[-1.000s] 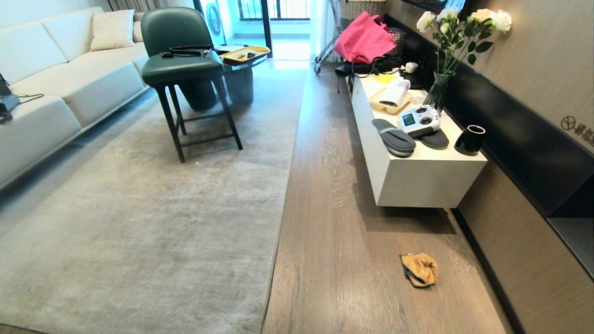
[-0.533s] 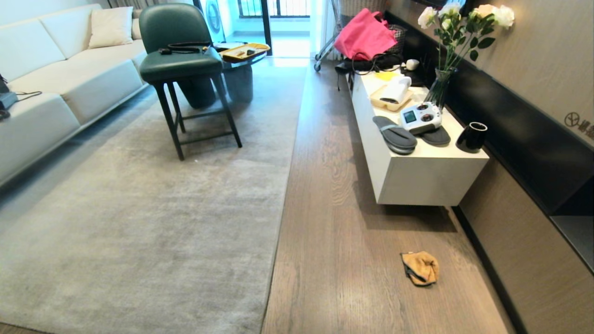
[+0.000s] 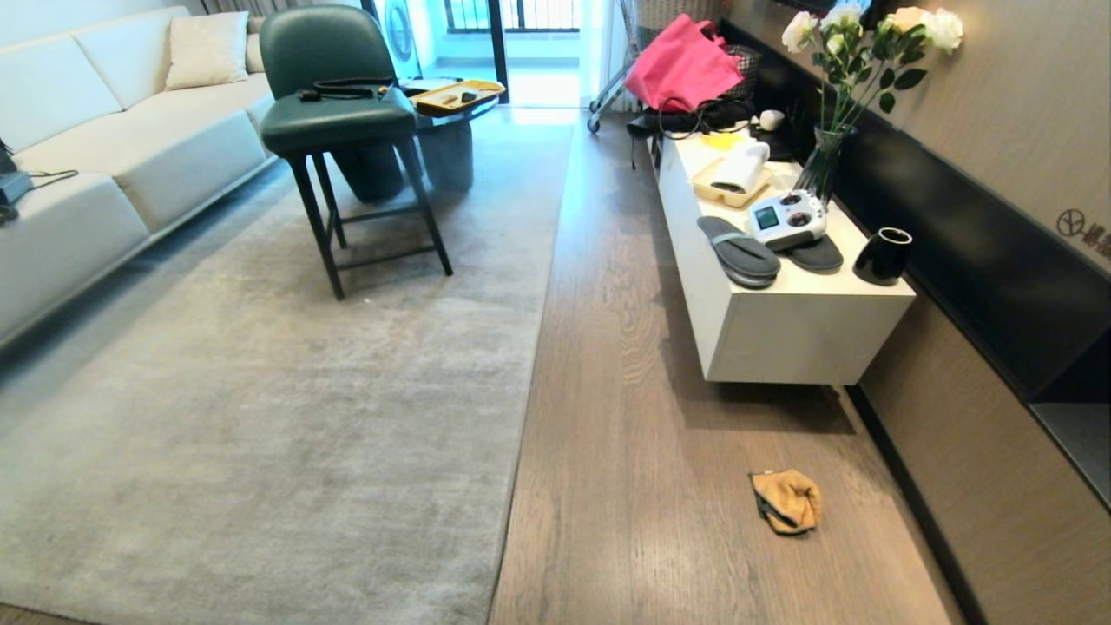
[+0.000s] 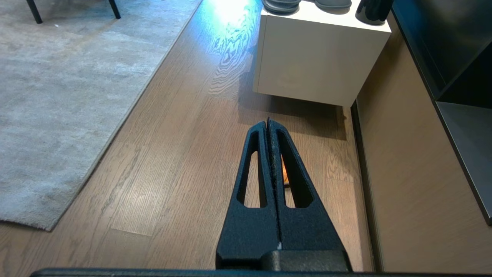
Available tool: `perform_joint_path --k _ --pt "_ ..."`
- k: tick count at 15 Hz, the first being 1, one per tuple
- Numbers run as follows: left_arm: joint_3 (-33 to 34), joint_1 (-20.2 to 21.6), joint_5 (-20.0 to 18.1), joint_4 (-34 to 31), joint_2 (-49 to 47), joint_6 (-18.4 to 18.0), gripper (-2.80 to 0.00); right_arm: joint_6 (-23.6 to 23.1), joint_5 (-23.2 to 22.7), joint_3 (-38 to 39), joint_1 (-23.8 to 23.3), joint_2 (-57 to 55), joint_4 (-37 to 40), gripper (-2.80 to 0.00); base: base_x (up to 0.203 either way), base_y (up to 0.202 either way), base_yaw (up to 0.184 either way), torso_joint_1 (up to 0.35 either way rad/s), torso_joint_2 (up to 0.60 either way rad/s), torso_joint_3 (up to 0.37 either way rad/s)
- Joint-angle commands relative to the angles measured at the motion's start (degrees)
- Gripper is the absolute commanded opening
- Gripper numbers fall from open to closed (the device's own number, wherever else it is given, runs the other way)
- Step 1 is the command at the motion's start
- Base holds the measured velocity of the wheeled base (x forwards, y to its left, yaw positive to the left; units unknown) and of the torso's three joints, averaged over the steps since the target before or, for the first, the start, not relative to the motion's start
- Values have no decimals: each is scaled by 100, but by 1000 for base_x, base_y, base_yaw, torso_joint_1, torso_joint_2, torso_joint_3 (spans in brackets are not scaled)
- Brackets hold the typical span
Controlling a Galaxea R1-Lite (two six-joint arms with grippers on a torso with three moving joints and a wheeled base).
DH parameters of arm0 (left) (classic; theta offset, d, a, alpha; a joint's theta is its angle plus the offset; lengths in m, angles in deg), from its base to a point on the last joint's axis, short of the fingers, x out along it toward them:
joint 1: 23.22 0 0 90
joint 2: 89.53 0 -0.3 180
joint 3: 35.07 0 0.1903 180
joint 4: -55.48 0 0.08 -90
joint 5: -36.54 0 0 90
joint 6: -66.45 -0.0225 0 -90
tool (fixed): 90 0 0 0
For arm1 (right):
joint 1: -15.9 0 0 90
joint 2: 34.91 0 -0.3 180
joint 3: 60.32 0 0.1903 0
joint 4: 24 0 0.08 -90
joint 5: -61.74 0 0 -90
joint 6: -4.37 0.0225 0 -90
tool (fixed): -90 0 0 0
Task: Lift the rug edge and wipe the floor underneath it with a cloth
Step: Pick up the rag
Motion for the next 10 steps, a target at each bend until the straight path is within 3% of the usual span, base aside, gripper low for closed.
perform_joint_path --k 1,10 --pt "0 0 -1 -4 0 -2 -280 -5 -5 0 2 -7 -1 -280 0 0 0 0 0 0" --pt "0 0 -1 5 0 7 -280 -5 -5 0 2 -7 -1 -280 0 0 0 0 0 0"
